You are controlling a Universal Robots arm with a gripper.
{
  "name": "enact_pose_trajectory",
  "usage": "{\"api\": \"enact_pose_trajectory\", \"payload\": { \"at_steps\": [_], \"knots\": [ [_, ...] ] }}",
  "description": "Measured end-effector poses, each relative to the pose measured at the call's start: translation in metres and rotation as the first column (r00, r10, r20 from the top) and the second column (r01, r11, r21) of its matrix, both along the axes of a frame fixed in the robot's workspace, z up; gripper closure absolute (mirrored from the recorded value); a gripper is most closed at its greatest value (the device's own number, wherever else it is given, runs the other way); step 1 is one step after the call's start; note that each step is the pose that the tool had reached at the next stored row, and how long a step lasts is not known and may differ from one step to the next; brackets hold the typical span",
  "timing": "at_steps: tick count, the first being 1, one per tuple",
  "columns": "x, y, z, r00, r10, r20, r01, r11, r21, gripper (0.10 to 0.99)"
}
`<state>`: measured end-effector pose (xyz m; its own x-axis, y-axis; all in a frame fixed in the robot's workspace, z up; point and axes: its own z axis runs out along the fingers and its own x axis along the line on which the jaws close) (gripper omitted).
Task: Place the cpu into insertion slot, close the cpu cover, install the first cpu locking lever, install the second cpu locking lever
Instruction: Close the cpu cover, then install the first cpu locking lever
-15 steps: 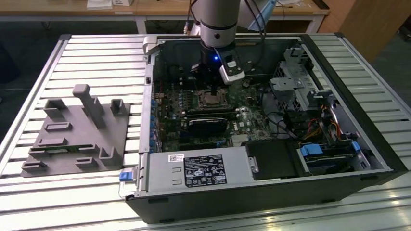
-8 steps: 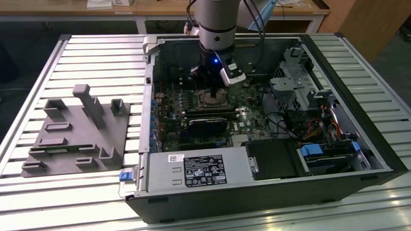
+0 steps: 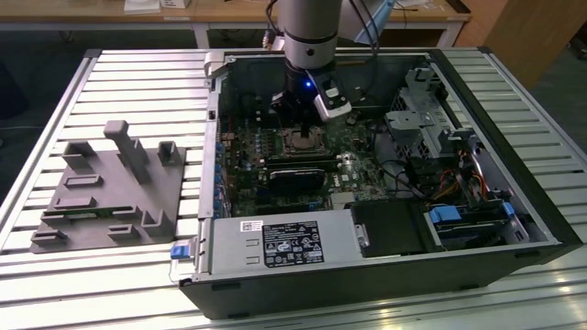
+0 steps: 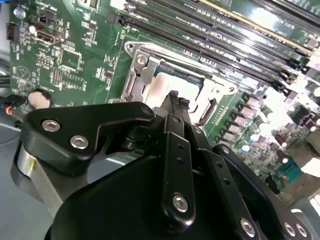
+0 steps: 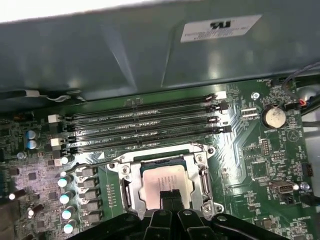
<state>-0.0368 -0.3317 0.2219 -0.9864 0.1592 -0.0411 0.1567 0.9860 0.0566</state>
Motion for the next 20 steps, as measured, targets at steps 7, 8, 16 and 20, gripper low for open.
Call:
{"api": "enact_pose_trajectory", "payload": {
  "at_steps": [7, 8, 16, 20],
  "knots": [
    [0.0000, 0.0000, 0.0150, 1.0000, 0.000, 0.0000, 0.000, 1.0000, 0.002, 0.980],
    [0.0001, 0.0000, 0.0157, 1.0000, 0.000, 0.0001, 0.000, 1.0000, 0.002, 0.980],
    [0.0000, 0.0000, 0.0158, 1.0000, 0.000, 0.0004, 0.000, 1.0000, 0.002, 0.980],
    [0.0000, 0.0000, 0.0158, 1.0000, 0.000, 0.0004, 0.000, 1.0000, 0.002, 0.980]
  ]
}}
